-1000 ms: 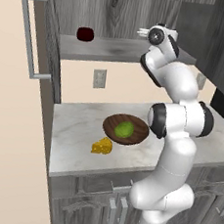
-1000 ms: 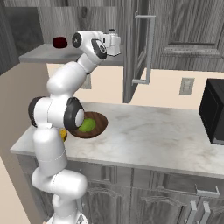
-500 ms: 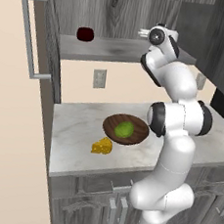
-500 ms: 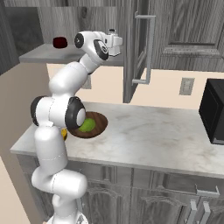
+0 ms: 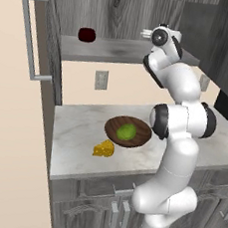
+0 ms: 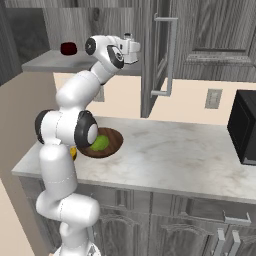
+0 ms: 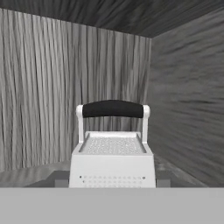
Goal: Pick the cheese from the fridge and the cheese grater from the cabinet and place them next to the salad bowl.
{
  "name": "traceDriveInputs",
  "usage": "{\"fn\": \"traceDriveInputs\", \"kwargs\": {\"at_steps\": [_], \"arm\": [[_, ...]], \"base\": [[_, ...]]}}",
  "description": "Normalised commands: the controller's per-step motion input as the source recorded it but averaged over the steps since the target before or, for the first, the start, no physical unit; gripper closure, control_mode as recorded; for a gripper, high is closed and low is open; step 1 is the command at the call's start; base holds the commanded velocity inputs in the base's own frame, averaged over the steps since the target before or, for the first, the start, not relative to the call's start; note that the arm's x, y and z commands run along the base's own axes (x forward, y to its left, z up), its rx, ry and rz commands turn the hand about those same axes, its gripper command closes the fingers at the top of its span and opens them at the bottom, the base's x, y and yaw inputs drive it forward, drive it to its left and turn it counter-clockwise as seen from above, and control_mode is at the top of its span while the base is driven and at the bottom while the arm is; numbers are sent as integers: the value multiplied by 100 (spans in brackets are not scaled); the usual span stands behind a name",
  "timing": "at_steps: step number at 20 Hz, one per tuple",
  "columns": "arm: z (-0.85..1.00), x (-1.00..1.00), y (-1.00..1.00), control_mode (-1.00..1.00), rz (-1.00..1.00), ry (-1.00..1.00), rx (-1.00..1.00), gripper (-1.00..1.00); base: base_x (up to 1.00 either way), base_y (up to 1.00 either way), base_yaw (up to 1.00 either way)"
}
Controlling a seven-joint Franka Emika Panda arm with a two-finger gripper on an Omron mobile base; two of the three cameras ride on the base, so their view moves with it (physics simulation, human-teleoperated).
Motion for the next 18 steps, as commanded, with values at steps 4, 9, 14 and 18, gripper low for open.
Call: {"fn": "traceDriveInputs", "kwargs": {"at_steps": [4,9,14,18], "arm": [[0,0,0,-100,0,0,0,100],[0,0,0,-100,0,0,0,100],[0,0,0,-100,0,0,0,100],[0,0,0,-100,0,0,0,100]], "base": [[0,0,0],[0,0,0],[0,0,0],[0,0,0]]}}
